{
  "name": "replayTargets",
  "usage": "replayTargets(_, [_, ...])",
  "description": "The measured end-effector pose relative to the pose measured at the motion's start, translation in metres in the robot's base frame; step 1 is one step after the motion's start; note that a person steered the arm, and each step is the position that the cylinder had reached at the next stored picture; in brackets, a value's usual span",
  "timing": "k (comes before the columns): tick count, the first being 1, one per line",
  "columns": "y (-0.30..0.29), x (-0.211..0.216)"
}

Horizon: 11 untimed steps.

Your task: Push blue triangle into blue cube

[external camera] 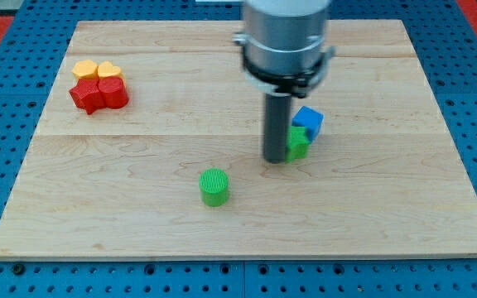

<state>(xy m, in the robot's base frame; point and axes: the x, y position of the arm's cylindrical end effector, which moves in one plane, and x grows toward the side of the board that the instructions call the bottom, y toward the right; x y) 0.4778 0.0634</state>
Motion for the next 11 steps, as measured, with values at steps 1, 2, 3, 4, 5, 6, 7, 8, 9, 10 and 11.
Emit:
replayTargets(1, [0.012, -0.030])
replayTargets(2, [0.016, -0.046])
replayTargets(3, [-0.029, -0.098])
replayTargets(4, [-0.029, -0.162])
replayTargets(5, [-0.027, -0.213])
replayTargets(6, [-0.058, -0.245])
replayTargets(7, [-0.039, -0.265])
replayTargets(8, [0.017, -0.246])
replayTargets(9, [0.019, -0.195])
replayTargets(10, [0.024, -0.151])
replayTargets(11, [-0.054, -0.144])
